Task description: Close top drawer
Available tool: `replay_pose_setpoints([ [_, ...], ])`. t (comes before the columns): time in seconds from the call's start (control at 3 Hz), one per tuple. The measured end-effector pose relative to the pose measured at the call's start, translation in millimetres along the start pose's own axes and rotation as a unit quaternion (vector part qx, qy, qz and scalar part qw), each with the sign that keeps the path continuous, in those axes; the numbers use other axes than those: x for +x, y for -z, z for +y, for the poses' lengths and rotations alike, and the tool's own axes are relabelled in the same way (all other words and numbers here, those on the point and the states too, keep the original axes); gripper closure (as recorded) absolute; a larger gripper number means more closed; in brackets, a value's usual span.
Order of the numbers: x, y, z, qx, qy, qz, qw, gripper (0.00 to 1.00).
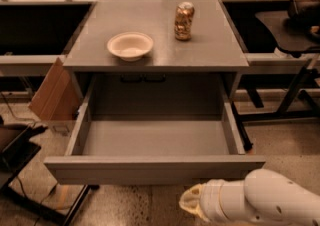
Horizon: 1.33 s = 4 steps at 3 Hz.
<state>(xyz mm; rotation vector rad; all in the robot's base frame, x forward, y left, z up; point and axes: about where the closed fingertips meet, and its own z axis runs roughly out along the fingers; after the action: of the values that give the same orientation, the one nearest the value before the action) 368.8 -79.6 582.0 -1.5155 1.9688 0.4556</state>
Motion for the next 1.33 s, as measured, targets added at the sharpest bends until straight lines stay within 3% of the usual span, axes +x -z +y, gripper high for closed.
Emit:
replay_pose_setpoints([
  [0.33, 0, 0, 0, 0.000, 0.000, 0.000, 1.0000, 1.00],
  [1.0, -35, -47, -115, 0.003, -0.009, -0.027, 0.9996, 1.00],
  [1.33, -50, -41, -143, 0.021, -0.003, -0.038, 0.9990, 1.00],
])
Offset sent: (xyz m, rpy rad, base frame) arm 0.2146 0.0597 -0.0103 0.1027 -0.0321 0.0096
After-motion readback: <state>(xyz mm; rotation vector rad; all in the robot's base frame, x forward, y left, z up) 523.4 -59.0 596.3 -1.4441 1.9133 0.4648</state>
